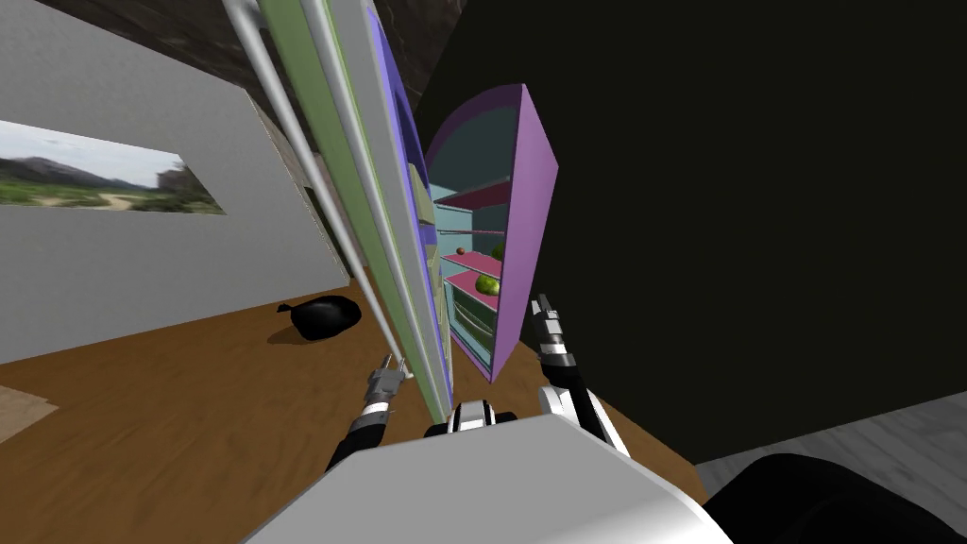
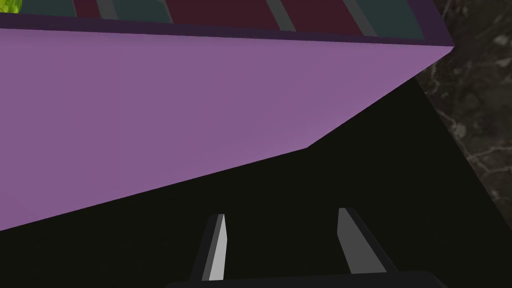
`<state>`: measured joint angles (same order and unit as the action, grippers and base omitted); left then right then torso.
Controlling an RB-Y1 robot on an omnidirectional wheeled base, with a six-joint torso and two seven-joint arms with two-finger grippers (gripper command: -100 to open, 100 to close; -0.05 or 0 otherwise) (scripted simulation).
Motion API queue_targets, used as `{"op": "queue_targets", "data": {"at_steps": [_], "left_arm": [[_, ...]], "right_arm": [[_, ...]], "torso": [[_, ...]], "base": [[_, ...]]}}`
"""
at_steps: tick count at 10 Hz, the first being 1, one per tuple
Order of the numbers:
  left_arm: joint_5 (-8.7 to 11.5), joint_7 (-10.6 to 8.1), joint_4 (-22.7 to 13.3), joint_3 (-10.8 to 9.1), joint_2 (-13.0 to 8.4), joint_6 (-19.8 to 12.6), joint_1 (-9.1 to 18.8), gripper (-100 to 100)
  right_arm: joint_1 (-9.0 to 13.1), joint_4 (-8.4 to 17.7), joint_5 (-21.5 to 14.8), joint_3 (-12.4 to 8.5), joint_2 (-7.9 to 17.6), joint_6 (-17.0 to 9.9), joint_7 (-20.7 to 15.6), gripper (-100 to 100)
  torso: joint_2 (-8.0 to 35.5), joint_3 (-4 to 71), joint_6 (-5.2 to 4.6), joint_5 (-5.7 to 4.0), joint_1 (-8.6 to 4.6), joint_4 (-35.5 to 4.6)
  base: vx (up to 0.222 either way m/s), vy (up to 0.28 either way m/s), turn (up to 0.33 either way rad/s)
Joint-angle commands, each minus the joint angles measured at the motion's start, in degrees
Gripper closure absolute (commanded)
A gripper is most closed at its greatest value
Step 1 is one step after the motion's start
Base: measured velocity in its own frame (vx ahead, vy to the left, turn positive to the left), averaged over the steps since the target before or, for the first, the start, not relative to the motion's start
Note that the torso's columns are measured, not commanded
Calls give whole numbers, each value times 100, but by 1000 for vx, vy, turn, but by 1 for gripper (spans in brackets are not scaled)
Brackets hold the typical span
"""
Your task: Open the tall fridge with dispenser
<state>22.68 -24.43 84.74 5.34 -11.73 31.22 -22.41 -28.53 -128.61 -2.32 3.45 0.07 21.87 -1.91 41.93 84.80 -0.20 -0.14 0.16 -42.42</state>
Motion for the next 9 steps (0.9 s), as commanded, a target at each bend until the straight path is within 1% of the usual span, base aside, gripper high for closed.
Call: {"op": "queue_targets", "data": {"at_steps": [1,2,4,7,8,9], "left_arm": [[-54,-102,51,176,-177,53,51,100],[-74,-160,62,264,-257,71,49,100],[-115,-276,84,440,-418,105,45,100],[-176,-449,116,704,-659,157,38,100],[-159,-397,114,632,-604,134,37,100],[-186,-460,-40,748,-574,266,58,-100]], "right_arm": [[0,0,0,0,0,0,0,0],[0,0,0,-1,1,0,0,0],[0,0,0,-2,2,0,0,0],[-1,0,0,-1,1,0,0,0],[-1,0,0,-1,1,0,0,0],[-2,0,0,1,-2,0,0,0]], "torso": [[4,-4,-4,0,-11,0],[-26,7,-28,2,-1,-5],[-14,3,-20,12,-10,8],[10,-8,8,10,-31,16],[24,-17,7,12,-37,16],[25,-19,13,0,-97,19]], "base": [[7,401,-177],[-36,437,-116],[-48,464,-203],[-30,414,-210],[-12,184,-48],[-29,149,-85]]}}
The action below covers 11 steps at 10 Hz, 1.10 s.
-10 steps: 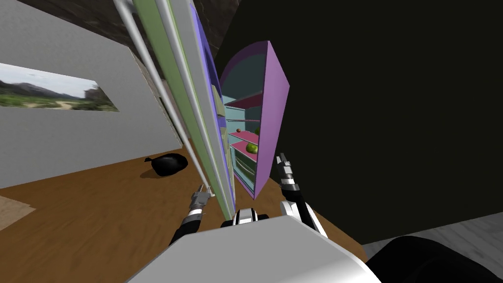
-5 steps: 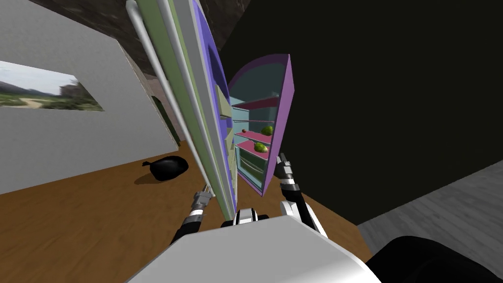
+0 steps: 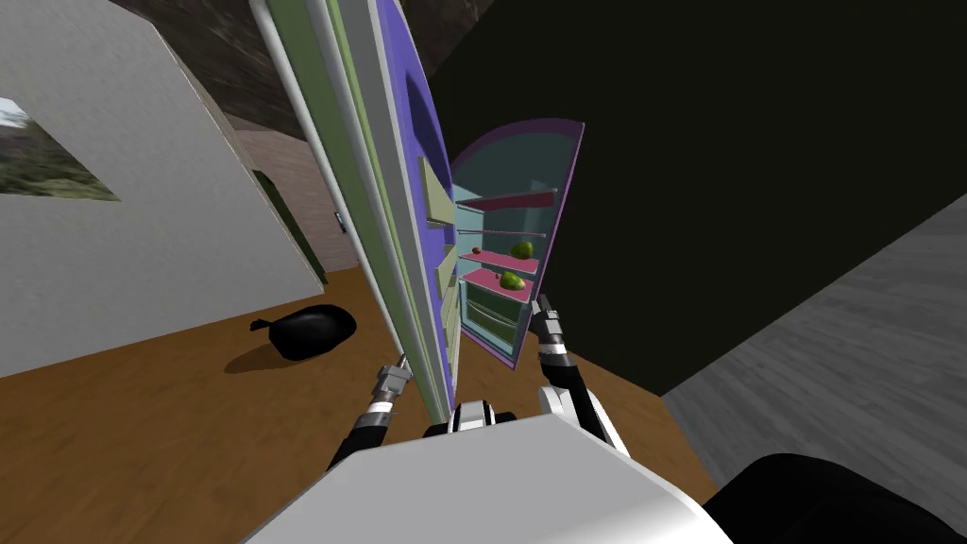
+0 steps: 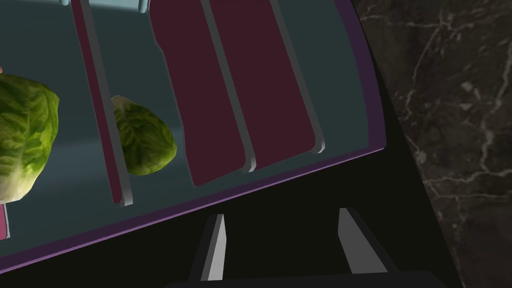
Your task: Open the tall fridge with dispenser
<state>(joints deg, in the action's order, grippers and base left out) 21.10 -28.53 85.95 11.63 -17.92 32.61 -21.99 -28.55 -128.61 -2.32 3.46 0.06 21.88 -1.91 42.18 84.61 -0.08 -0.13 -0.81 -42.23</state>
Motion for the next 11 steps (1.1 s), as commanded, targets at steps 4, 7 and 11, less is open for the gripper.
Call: {"op": "queue_targets", "data": {"at_steps": [4,7,11], "left_arm": [[-31,-63,-222,124,48,192,39,100],[-66,-193,-152,297,-130,240,1,100],[-99,-322,-80,462,-309,289,-33,100]], "right_arm": [[0,0,0,2,-2,0,0,0],[0,0,0,-1,1,0,0,0],[0,0,0,0,0,0,0,0]], "torso": [[-4,4,6,5,47,-1],[5,-1,9,33,148,-4],[9,-4,7,7,59,-5]], "base": [[-24,85,-36],[10,223,-108],[5,229,-69]]}}
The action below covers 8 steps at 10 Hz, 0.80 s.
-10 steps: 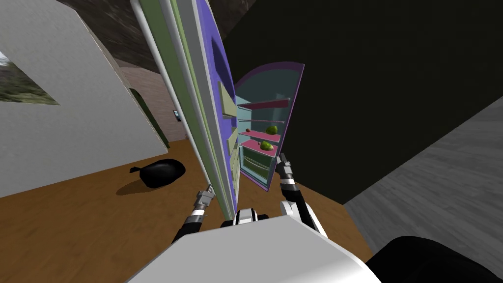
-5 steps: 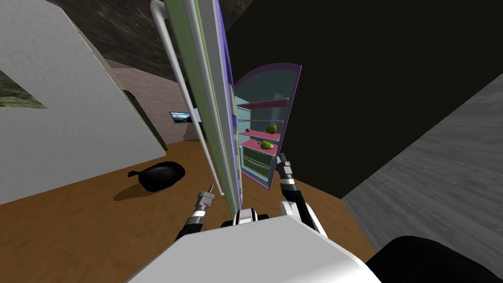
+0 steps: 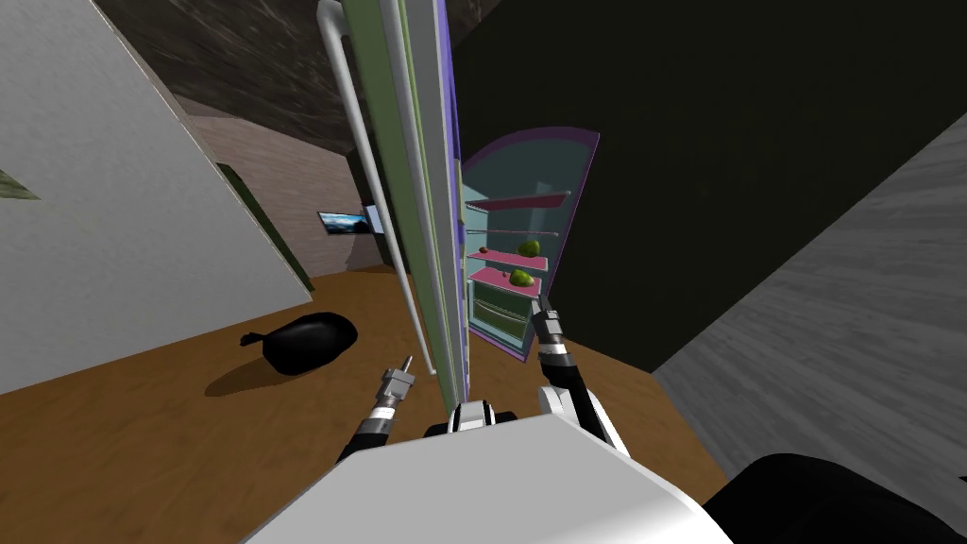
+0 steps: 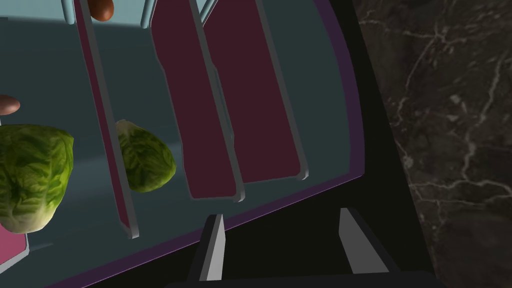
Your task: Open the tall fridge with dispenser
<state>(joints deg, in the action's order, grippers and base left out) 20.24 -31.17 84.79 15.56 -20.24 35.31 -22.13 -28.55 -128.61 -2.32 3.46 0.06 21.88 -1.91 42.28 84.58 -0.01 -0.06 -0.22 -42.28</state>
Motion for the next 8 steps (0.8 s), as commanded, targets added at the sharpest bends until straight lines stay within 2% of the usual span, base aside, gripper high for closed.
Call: {"op": "queue_targets", "data": {"at_steps": [1,3,4,5,6,7,8], "left_arm": [[-21,-90,55,110,-121,32,-28,100],[-22,-99,74,120,-141,23,-30,100],[-38,-47,-81,109,-2,56,20,-100],[-31,-78,-3,113,-70,37,-7,-100],[-32,-69,-15,113,-59,41,-4,-100],[-30,-69,-19,105,-63,38,-7,100],[-48,-138,37,185,-179,53,-23,100]], "right_arm": [[0,0,0,0,0,0,0,0],[0,0,0,0,0,0,0,0],[0,0,0,1,-1,0,0,0],[0,0,0,3,-3,0,0,0],[0,-1,0,3,-3,0,0,0],[0,0,0,2,-2,0,0,0],[0,0,0,2,-2,0,0,0]], "torso": [[-1,0,0,2,10,0],[0,0,1,6,18,0],[0,0,2,-2,-14,0],[-2,0,0,-12,-48,1],[0,0,0,-6,-10,0],[5,-2,-3,8,25,-2],[7,-4,-3,11,31,-3]], "base": [[1,220,-110],[1,143,-57],[8,-67,26],[5,-51,12],[1,-7,5],[0,0,0],[14,159,-80]]}}
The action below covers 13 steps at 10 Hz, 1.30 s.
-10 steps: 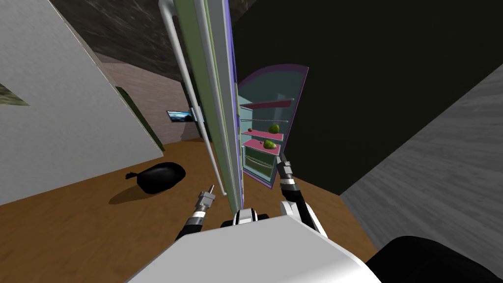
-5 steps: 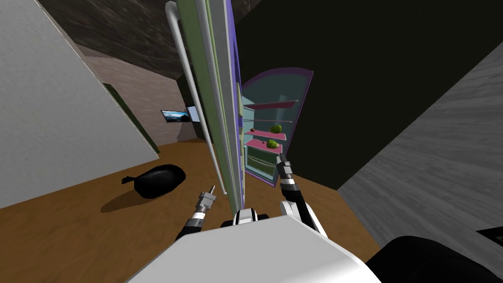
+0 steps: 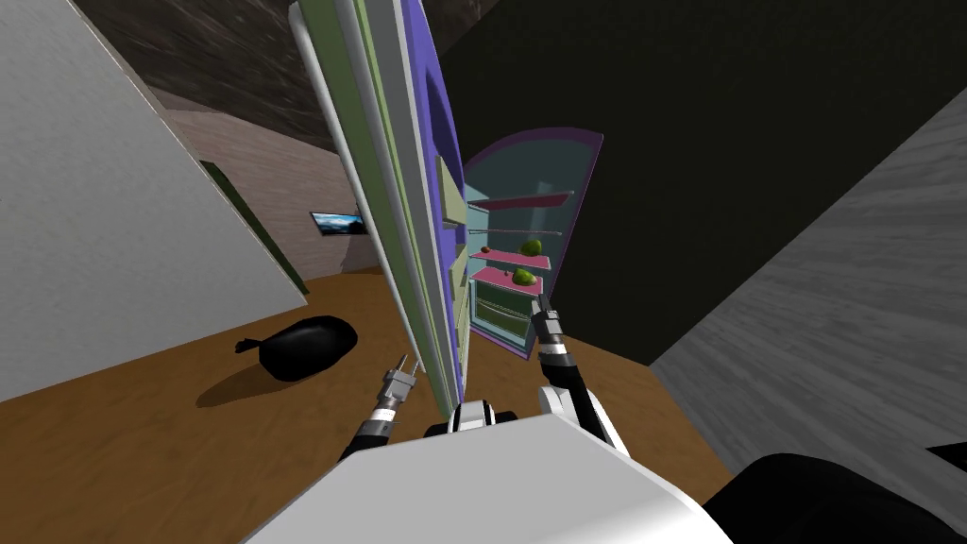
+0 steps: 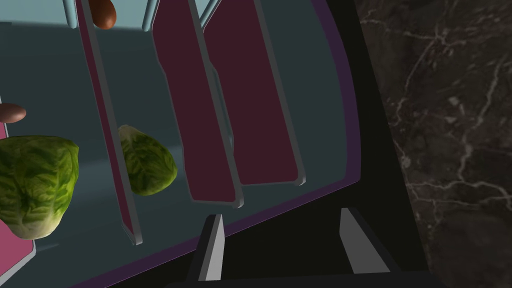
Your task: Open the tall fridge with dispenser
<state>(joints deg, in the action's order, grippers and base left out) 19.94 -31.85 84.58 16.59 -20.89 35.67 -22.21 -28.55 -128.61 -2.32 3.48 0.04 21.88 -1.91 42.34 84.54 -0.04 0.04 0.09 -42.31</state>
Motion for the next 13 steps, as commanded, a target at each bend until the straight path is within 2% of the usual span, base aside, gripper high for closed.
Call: {"op": "queue_targets", "data": {"at_steps": [1,2,3,5,8,11,12,13], "left_arm": [[-24,-94,77,110,-153,22,-21,100],[-30,-117,96,137,-191,27,-26,100],[47,-156,371,55,-352,-133,-127,-100],[119,-216,687,-7,-542,-284,-235,-100],[227,-305,1139,-101,-827,-510,-397,-100],[336,-394,1591,-195,-1112,-736,-560,-100],[309,-371,1480,-169,-1048,-672,-522,-100],[312,-377,1495,-171,-1056,-686,-527,0]], "right_arm": [[0,0,0,-2,2,0,0,0],[0,0,0,-3,3,0,0,0],[-1,0,0,-3,3,0,0,0],[-1,0,0,1,-1,0,0,0],[1,0,0,1,-1,0,0,0],[0,0,0,0,0,0,0,0],[0,0,0,0,0,0,0,0],[0,0,0,0,0,0,0,0]], "torso": [[-5,2,2,9,48,2],[-6,3,4,15,56,3],[-12,6,5,4,15,4],[-14,8,3,-29,-93,5],[-13,5,-16,6,-13,11],[-11,6,3,-2,-1,4],[-5,3,3,-4,-8,3],[-2,0,3,-3,-5,2]], "base": [[11,265,-119],[25,241,-41],[23,79,57],[38,-88,69],[-8,-72,49],[8,-37,67],[-1,-17,14],[0,0,0]]}}
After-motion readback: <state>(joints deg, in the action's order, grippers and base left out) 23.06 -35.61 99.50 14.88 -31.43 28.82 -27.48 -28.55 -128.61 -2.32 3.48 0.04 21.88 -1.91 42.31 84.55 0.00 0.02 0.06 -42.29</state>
